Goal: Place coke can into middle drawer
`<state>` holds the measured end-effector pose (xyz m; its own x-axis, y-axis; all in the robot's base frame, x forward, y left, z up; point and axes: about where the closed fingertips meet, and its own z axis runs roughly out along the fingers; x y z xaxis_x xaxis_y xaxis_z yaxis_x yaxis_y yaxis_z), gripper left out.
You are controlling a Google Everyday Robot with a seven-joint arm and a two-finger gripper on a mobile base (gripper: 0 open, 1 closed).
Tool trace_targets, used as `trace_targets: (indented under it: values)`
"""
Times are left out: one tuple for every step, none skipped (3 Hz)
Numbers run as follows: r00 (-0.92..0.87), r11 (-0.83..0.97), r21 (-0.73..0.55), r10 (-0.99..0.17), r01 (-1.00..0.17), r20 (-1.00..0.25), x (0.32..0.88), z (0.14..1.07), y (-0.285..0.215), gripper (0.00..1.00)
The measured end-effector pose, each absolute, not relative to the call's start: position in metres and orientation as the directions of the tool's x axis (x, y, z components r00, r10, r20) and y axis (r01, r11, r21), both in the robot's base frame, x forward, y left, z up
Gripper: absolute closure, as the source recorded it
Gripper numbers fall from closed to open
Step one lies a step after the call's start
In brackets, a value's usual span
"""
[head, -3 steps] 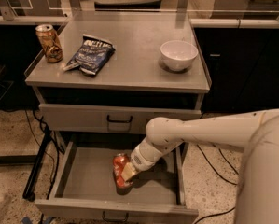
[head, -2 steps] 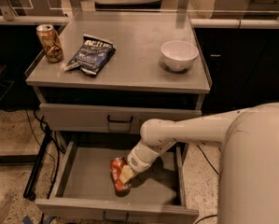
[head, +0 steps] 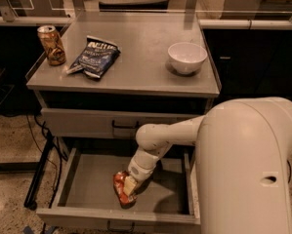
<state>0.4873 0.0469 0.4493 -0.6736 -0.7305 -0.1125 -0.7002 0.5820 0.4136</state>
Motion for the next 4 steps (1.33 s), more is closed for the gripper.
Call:
trace_targets:
  values:
    - [-0.673,0.58,0.419,-0.732,-0.698,-0.108,0.486,0.447,0.047,1.0]
    - [-0.668,0.571,0.453,-0.74,-0.685,-0.078,0.479,0.435,0.05,1.0]
    - [-0.683,0.589,0.484,-0.73,-0.647,-0.026,0.473,0.416,0.048,1.0]
    - [-0.701,0.612,0.497,-0.713,-0.615,0.01,0.473,0.403,0.043,1.0]
